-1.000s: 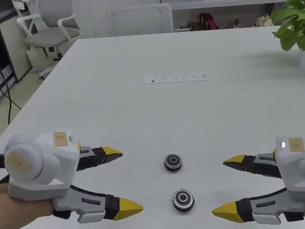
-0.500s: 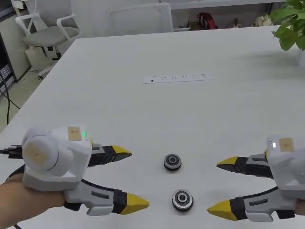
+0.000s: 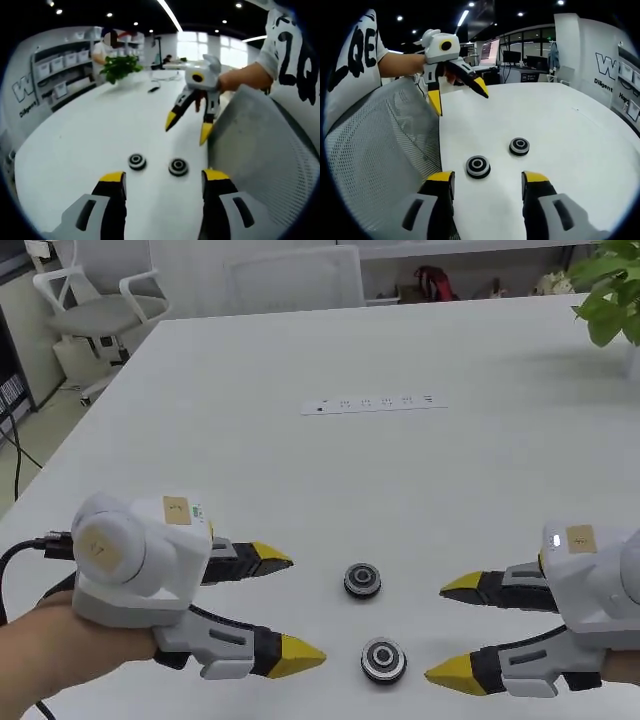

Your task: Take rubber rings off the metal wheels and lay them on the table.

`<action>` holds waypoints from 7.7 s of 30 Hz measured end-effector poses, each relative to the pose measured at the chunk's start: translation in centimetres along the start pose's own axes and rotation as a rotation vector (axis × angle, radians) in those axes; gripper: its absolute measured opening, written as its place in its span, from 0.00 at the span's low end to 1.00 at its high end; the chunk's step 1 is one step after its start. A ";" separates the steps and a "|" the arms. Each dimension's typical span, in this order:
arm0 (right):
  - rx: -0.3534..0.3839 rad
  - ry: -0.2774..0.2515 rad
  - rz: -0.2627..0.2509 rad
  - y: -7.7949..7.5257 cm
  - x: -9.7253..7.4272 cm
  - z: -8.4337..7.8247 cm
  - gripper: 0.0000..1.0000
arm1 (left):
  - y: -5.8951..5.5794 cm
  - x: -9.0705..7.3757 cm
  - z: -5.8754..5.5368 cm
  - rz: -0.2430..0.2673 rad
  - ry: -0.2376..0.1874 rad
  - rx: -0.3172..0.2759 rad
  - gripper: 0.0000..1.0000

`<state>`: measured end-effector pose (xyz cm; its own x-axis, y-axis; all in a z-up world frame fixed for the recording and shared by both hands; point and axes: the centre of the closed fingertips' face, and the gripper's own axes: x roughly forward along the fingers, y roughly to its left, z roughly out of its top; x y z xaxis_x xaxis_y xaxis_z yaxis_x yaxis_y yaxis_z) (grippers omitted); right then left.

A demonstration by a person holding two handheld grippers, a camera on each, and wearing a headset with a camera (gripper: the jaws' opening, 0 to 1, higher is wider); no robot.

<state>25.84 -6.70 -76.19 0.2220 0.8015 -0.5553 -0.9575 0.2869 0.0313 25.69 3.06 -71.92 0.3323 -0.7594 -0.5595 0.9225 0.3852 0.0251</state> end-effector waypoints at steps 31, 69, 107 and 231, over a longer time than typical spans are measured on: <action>0.001 0.038 0.071 0.8 2.2 -1.4 0.39 | -2.2 4.0 -1.9 -0.129 0.078 0.006 0.48; 0.007 0.048 0.089 1.3 3.1 -2.2 0.36 | -3.8 8.9 -2.9 -0.151 0.131 -0.074 0.24; 0.086 0.012 0.130 2.2 5.0 -2.0 0.33 | -3.5 9.2 -3.0 -0.082 0.135 0.071 0.14; 0.574 -0.173 0.183 1.6 3.2 -0.2 0.00 | -3.5 9.6 -2.8 -0.047 0.134 0.088 0.12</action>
<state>25.00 -3.80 -78.03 0.1362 0.9241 -0.3571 -0.7419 0.3340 0.5814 25.11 -4.06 -79.70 0.2650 -0.6964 -0.6669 0.9518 0.2996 0.0653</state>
